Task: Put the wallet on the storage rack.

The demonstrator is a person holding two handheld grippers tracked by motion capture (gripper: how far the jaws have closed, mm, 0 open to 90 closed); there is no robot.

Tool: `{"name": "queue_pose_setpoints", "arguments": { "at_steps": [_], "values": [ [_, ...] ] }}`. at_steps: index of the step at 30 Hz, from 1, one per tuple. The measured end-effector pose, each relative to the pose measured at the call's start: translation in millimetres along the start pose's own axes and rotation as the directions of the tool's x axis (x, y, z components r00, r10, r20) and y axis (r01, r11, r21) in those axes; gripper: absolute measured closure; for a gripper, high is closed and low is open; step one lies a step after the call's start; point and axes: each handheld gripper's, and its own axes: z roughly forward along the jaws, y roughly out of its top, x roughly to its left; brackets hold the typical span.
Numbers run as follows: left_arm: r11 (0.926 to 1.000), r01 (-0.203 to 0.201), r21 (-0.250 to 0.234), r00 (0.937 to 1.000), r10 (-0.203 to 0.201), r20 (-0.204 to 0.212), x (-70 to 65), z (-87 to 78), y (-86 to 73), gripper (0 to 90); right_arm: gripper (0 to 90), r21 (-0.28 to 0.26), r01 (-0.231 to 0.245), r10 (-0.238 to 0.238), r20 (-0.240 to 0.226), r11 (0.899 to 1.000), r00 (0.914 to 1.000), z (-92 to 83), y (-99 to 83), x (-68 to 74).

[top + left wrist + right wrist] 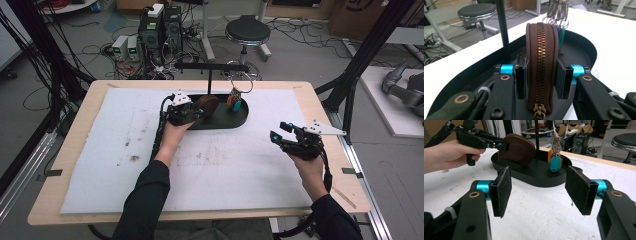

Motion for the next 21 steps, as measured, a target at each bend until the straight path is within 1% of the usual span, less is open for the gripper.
{"name": "queue_pose_setpoints", "arguments": {
  "at_steps": [1, 5, 6, 7, 8, 9, 11, 12, 14, 17, 21],
  "values": [
    [1.0, 0.004, 0.005, 1.0, -0.004, 0.005, 0.9, -0.7, -0.4, 67.2, 38.9, 0.002, -0.001, 0.001, 0.002, 1.0, 1.0, 0.0, -0.1, -0.2],
    [0.9997, -0.002, 0.025, 0.9999, 0.001, 0.011, 2.5, -3.5, -2.5, 67.0, 38.9, 0.0, 0.003, -0.003, 0.005, 1.0, 1.0, -1.1, -0.5, -0.3],
    [0.9995, 0.004, 0.031, 1.0, -0.004, 0.009, 3.0, -4.3, -3.4, 66.9, 38.9, 0.002, 0.001, -0.001, 0.007, 1.0, 1.0, -1.5, -0.8, -0.3],
    [0.9991, 0.003, 0.043, 1.0, -0.003, 0.009, 3.7, -4.8, -4.1, 66.8, 38.9, 0.003, 0.002, -0.002, 0.008, 1.0, 1.0, -1.7, -1.1, -0.7],
    [0.9978, -0.008, 0.066, 0.9999, 0.007, 0.007, 4.3, -5.0, -4.7, 66.8, 39.0, 0.004, -0.002, 0.002, 0.009, 1.0, 1.0, -1.9, -1.4, -1.0],
    [0.9955, -0.02, 0.093, 0.9998, 0.02, 0.002, 4.3, -4.4, -5.5, 67.1, 39.0, 0.004, -0.004, 0.004, 0.013, 1.0, 0.9999, -2.6, -2.0, -2.1],
    [0.9916, -0.029, 0.126, 0.9996, 0.029, 0.005, 4.4, -2.5, -7.8, 67.2, 38.9, 0.004, -0.007, 0.007, 0.015, 1.0, 0.9999, -3.1, -2.0, -2.3],
    [0.992, -0.02, 0.124, 0.9998, 0.019, 0.007, 4.2, -1.8, -8.3, 67.3, 39.0, 0.001, -0.009, 0.009, 0.014, 1.0, 0.9999, -4.0, -2.1, -2.7],
    [0.992, -0.026, 0.123, 0.9997, 0.026, 0.005, 3.1, 0.1, -8.5, 67.4, 39.0, 0.0, -0.008, 0.008, 0.017, 1.0, 0.9998, -5.6, -2.4, -3.2],
    [0.9928, -0.022, 0.118, 0.9997, 0.02, 0.012, 1.1, 3.2, -9.6, 67.5, 39.0, 0.002, -0.012, 0.012, 0.023, 1.0, 0.9997, -7.0, -3.2, -3.7],
    [0.9928, -0.028, 0.116, 0.9995, 0.026, 0.015, -1.2, 7.1, -10.7, 67.4, 39.0, -0.001, -0.014, 0.014, 0.025, 1.0, 0.9996, -7.3, -3.8, -5.5]
  ]
}}
